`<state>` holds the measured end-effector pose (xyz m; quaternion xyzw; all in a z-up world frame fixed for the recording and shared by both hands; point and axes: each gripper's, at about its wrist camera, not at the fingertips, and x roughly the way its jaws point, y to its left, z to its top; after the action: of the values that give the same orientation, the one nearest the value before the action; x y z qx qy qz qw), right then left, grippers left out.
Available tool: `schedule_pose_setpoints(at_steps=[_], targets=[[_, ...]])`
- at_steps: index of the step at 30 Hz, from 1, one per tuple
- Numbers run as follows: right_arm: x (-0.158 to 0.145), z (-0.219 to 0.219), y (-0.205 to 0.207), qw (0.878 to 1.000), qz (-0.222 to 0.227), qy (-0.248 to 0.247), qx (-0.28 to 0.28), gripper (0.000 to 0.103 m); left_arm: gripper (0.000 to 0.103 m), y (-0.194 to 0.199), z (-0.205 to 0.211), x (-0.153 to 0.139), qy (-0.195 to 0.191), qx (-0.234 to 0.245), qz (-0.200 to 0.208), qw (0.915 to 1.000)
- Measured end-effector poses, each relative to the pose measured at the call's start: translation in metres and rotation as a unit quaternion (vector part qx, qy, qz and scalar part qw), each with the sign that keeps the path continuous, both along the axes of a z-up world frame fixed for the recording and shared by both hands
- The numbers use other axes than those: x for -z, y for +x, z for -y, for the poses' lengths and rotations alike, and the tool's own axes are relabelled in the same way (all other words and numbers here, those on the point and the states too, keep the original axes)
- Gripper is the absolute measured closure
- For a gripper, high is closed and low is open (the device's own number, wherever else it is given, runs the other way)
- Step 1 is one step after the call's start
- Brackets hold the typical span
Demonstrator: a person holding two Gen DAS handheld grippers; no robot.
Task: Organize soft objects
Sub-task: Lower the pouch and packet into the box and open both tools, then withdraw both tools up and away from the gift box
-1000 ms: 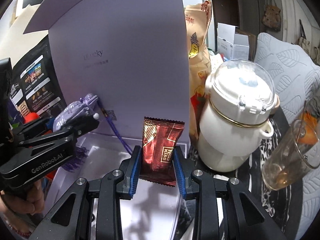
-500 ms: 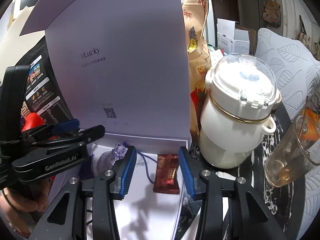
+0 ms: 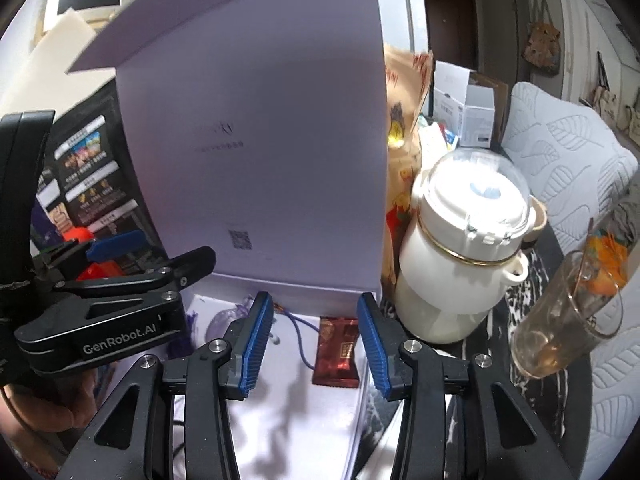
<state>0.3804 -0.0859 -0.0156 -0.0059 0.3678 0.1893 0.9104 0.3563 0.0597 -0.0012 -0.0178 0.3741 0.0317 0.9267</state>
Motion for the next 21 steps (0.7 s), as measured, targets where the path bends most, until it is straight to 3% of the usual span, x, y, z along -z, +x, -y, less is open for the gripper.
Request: schedule_pose_setpoints(at_steps=[10,21], targets=[[-0.036,0.011,-0.029,1.0,0.029,0.007,0.007,0.056,0.018,-0.03,0.001,-0.037,-0.001,0.002,0.042,0.9991],[-0.089,0.03,-0.083,0.996,0.083,0.02,0.015,0.039,0.018,-0.086,0.012,-0.093,0.012,0.003,0.09,0.9959]])
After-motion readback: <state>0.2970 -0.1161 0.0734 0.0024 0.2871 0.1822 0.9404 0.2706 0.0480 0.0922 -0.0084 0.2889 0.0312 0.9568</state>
